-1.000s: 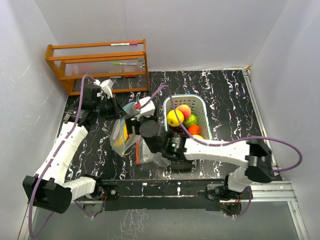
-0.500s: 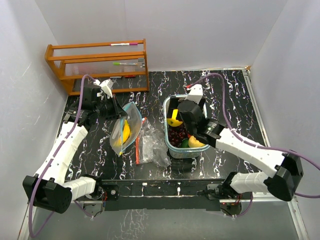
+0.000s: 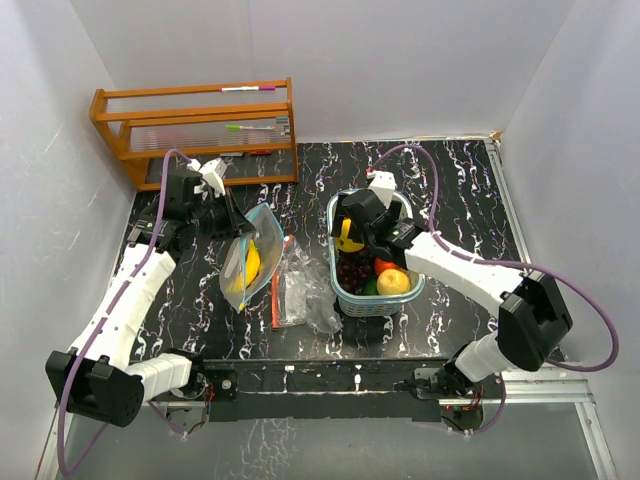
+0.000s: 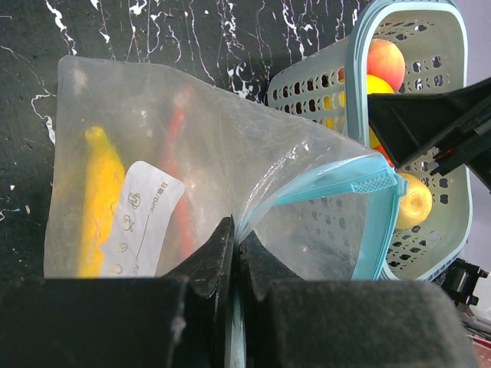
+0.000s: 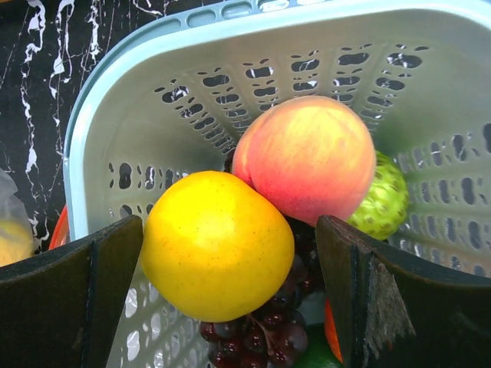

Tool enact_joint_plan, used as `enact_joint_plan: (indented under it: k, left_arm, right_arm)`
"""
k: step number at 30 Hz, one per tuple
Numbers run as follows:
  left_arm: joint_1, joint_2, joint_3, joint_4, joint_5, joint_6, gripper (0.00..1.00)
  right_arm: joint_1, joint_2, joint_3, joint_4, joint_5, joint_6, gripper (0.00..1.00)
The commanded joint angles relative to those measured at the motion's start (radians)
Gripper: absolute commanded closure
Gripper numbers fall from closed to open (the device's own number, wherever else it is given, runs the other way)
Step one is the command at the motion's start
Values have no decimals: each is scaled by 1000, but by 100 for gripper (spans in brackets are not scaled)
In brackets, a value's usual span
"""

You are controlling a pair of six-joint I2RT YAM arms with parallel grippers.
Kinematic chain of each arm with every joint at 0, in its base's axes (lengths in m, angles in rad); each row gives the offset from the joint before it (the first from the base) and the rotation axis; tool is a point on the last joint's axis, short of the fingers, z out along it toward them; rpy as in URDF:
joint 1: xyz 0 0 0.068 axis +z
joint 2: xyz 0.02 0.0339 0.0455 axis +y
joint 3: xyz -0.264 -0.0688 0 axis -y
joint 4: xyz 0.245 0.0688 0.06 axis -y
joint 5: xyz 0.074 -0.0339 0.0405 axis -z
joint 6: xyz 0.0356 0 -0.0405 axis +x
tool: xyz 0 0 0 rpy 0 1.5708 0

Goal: Place the food in the zip-top bag and seal the zipper
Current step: Pick up the fake fruit from the bin.

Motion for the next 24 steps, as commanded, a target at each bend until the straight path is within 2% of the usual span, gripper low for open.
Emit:
enact_joint_plan:
  k: [1, 9, 11, 15, 19, 21, 24]
  left_arm:
    - [-4, -21, -18, 15, 17, 11, 100]
    - [-3, -20, -17, 11, 15, 16, 100]
    - [-3, -20, -17, 10, 16, 16, 100]
    - [-4, -20, -13, 6, 13, 16, 100]
    - [-3, -21, -11, 6, 12, 16, 100]
    - [-3, -21, -10, 7, 11, 16, 100]
    - [-3, -20, -12, 6, 9, 16, 100]
  right_arm:
    - [-12, 41, 49, 19, -67, 44, 2]
    - [-10, 38, -36, 28, -93, 87, 2]
    - [-11, 8, -55, 38, -96, 88, 5]
    - [-11, -75, -79, 43, -93, 73, 29]
    - [-11, -164, -107, 33, -69, 70, 60]
    - [-10, -208, -113, 30, -60, 58, 66]
    - [-11, -267, -99, 25, -69, 19, 67]
